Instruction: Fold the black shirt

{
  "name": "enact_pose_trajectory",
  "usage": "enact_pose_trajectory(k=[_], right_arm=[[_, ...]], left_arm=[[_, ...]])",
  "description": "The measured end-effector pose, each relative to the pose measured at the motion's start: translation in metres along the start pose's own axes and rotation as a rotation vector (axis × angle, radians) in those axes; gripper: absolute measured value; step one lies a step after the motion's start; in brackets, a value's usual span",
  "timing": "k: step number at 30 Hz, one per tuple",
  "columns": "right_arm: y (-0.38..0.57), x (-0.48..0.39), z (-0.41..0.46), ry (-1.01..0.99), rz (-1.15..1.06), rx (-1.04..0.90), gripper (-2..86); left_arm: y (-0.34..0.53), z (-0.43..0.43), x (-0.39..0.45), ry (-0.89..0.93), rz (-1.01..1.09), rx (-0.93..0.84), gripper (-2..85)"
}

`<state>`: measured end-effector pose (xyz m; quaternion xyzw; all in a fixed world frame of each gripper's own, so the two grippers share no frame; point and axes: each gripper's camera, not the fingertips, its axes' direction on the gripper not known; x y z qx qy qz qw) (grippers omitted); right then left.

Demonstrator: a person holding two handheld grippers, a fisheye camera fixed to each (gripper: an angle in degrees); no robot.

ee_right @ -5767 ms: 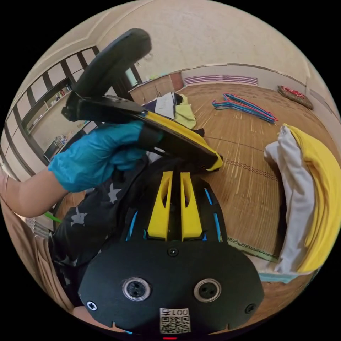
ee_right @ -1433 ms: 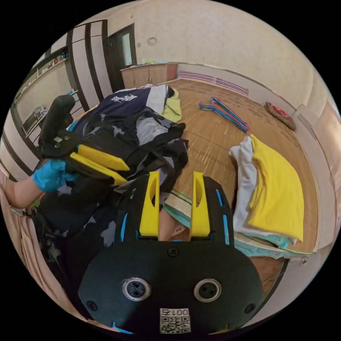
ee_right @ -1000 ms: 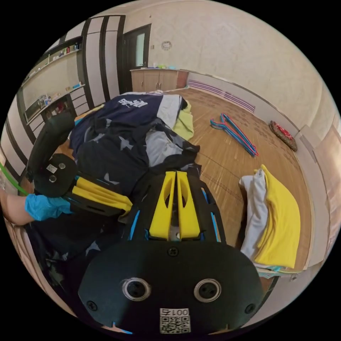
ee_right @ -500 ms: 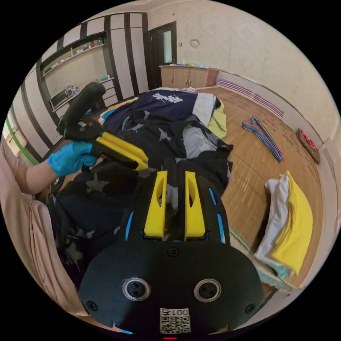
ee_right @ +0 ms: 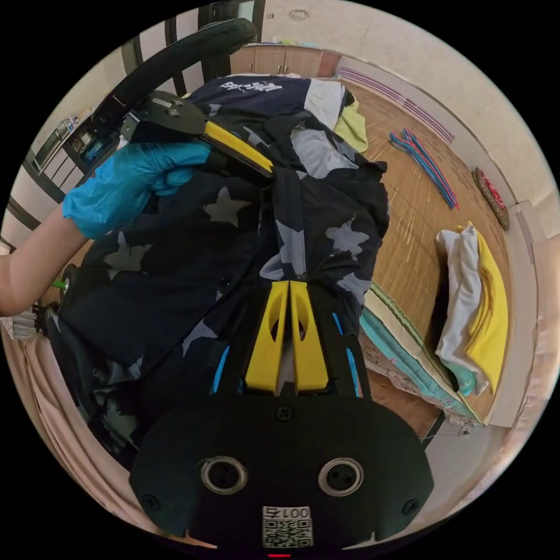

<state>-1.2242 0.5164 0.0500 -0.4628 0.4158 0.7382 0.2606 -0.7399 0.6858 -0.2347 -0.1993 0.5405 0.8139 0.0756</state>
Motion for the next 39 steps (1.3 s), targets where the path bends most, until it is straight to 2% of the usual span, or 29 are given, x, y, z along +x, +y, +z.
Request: enact_pose_trajectory(k=[8, 13, 21, 24, 29, 33, 39], right_arm=[[0.026, 0.000, -0.018, -0.095, -0.009, 0.101, 0.8], [0.028, -0.001, -0.033, -0.189, 0.019, 0.151, 0.8], [0.018, -0.014, -0.011, -0.254, -0.007, 0.100, 0.9], [0.022, -0.018, -0.003, -0.184, -0.029, 0.072, 1.2], [0.038, 0.007, -0.008, -0.150, 0.008, 0.137, 2.7], [0.050, 0.036, -0.005, -0.063, 0.048, 0.165, 5.8], [0.052, 0.036, 0.015, 0.018, -0.081, 0.210, 11.4]], left_arm=[[0.012, -0.029, -0.006, 0.002, -0.026, 0.058, -1.1], [0.013, -0.042, 0.001, -0.073, -0.002, 0.064, -1.1], [-0.004, -0.032, -0.014, -0.074, -0.015, 0.005, -1.0], [0.001, -0.027, -0.023, -0.036, -0.039, -0.018, -0.9], [0.009, -0.030, -0.032, 0.002, -0.063, -0.048, -0.2], [0.012, -0.044, -0.046, 0.058, -0.088, -0.001, 0.3], [-0.028, -0.061, -0.053, 0.061, -0.049, 0.081, 0.6]])
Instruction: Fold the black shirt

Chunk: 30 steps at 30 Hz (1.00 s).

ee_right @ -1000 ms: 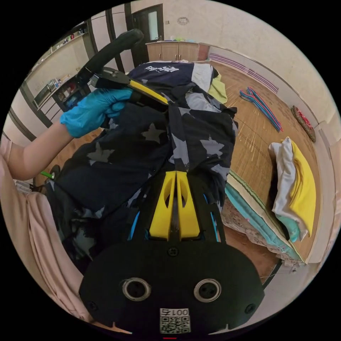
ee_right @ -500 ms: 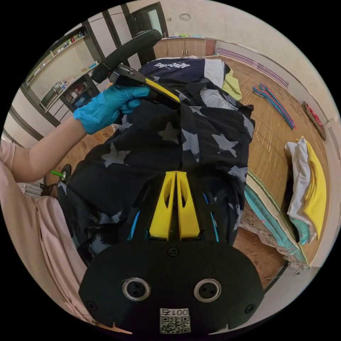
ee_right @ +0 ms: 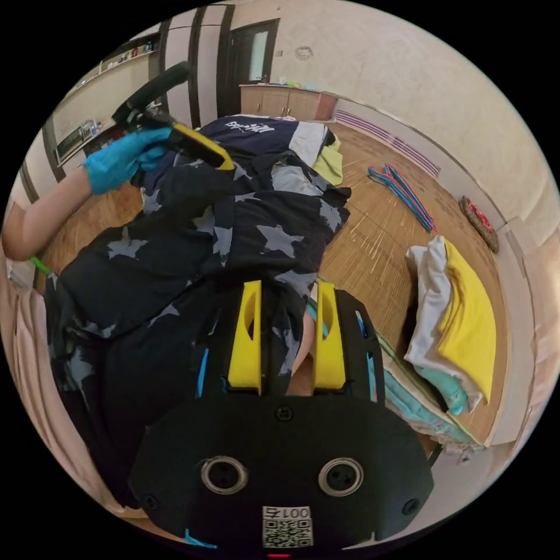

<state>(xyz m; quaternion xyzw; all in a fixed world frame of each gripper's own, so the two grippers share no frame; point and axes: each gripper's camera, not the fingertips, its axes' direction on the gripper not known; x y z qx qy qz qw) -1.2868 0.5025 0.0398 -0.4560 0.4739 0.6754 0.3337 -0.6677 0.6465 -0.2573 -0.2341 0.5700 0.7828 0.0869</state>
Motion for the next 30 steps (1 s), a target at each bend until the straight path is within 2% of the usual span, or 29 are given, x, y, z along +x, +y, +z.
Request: enact_pose_trajectory(k=[3, 10, 15, 24, 30], right_arm=[[-0.001, -0.003, 0.012, 0.001, -0.039, 0.006, 11.6], [-0.001, -0.012, 0.032, 0.046, -0.135, -0.017, 10.7], [0.000, -0.016, 0.042, 0.088, -0.178, -0.018, 9.8], [0.007, -0.008, 0.049, 0.038, -0.083, 0.017, 3.6], [0.026, -0.005, 0.042, 0.214, 0.016, 0.064, 2.5]], left_arm=[[-0.039, 0.007, 0.013, 0.020, 0.079, 0.057, 1.0], [-0.122, 0.060, 0.043, 0.071, 0.177, 0.033, 3.8], [-0.148, 0.096, 0.052, 0.088, 0.194, -0.013, 4.5], [-0.170, 0.124, 0.047, 0.054, 0.073, -0.072, -1.0], [-0.202, 0.114, 0.055, 0.057, 0.102, -0.018, -1.3]])
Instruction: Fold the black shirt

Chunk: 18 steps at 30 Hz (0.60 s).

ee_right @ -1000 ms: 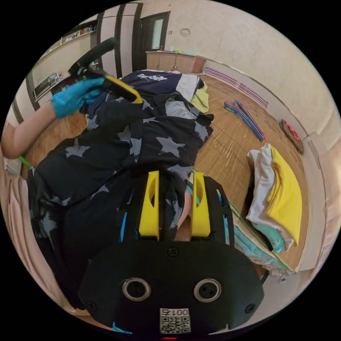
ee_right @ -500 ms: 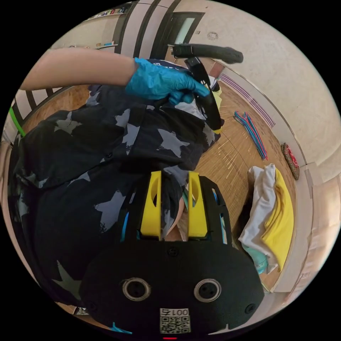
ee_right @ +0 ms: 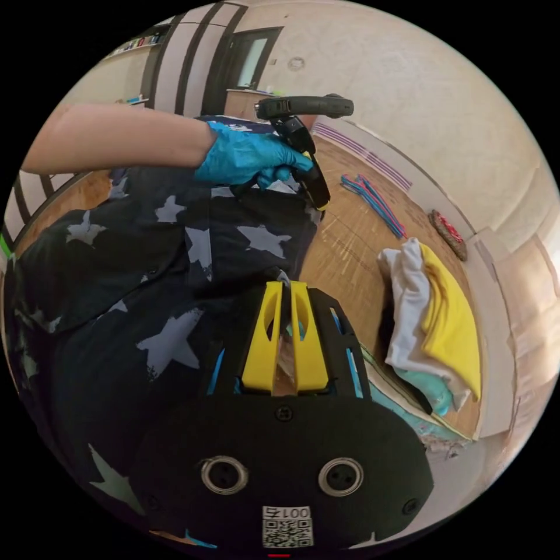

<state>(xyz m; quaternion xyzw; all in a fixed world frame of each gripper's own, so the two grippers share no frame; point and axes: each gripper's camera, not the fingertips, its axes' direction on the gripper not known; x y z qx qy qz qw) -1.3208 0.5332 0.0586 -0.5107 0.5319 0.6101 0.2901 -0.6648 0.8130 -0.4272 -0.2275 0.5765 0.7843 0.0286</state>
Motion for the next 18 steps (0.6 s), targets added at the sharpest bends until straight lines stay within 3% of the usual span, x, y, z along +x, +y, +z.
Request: enact_pose_trajectory(k=[11, 18], right_arm=[[0.018, 0.027, 0.026, -0.006, 0.188, -0.065, 1.6], [0.015, 0.036, 0.011, -0.074, 0.083, -0.014, 1.4]], left_arm=[[-0.046, 0.051, 0.021, -0.020, 0.047, -0.108, -1.2], [-0.025, 0.016, 0.002, -0.003, -0.027, 0.031, 0.1]])
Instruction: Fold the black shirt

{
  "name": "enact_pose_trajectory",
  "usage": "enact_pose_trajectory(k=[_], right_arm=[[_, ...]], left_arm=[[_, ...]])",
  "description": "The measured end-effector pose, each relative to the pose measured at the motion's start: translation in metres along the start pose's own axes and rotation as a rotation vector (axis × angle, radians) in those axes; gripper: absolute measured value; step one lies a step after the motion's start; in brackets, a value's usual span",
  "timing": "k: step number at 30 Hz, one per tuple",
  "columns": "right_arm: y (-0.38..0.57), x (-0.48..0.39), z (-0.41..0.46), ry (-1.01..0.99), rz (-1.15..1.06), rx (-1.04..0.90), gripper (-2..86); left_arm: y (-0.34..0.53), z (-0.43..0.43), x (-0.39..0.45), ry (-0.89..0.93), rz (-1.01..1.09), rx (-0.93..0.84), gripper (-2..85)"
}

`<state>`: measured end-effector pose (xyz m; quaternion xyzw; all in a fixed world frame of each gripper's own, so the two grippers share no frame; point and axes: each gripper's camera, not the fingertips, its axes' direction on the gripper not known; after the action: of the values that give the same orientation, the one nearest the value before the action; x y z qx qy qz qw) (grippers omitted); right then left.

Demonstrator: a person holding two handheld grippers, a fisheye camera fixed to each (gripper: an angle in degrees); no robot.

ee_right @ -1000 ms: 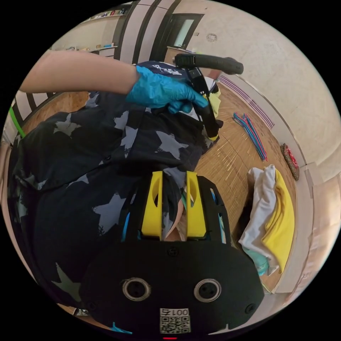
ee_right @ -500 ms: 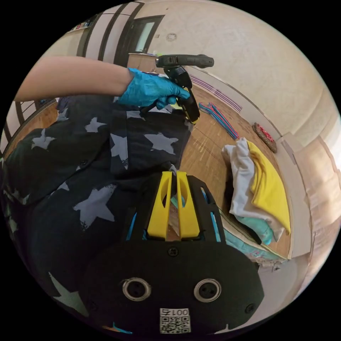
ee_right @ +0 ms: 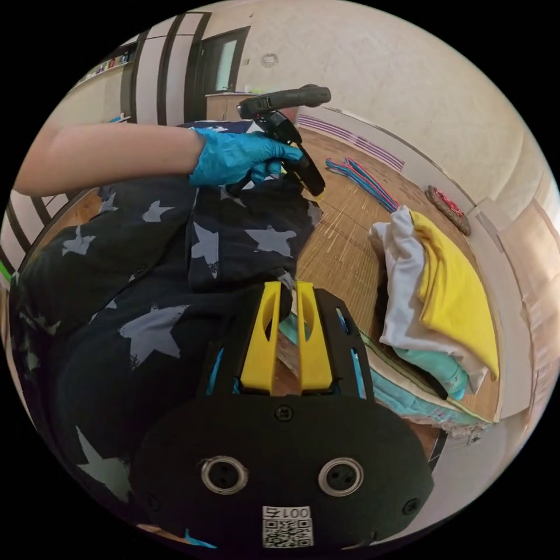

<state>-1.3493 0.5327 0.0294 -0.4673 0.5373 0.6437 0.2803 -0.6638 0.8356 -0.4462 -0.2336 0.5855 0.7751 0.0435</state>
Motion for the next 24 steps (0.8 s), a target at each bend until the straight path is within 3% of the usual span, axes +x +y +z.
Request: enact_pose_trajectory(k=[8, 14, 19, 24], right_arm=[[-0.010, 0.008, 0.003, -0.051, -0.036, -0.025, 1.5], [-0.018, 0.002, 0.009, 0.011, -0.065, -0.062, 1.4], [-0.007, 0.006, 0.000, 0.060, 0.046, -0.036, 1.0], [-0.003, 0.001, 0.002, 0.067, 0.008, -0.064, 0.6]], left_arm=[[0.020, 0.007, -0.003, 0.144, 0.027, -0.058, 2.1], [0.023, 0.024, 0.007, 0.083, 0.038, -0.101, -0.9], [0.029, 0.015, 0.021, -0.003, 0.054, -0.038, -1.1], [0.039, 0.037, 0.031, -0.017, 0.043, -0.124, -0.6]])
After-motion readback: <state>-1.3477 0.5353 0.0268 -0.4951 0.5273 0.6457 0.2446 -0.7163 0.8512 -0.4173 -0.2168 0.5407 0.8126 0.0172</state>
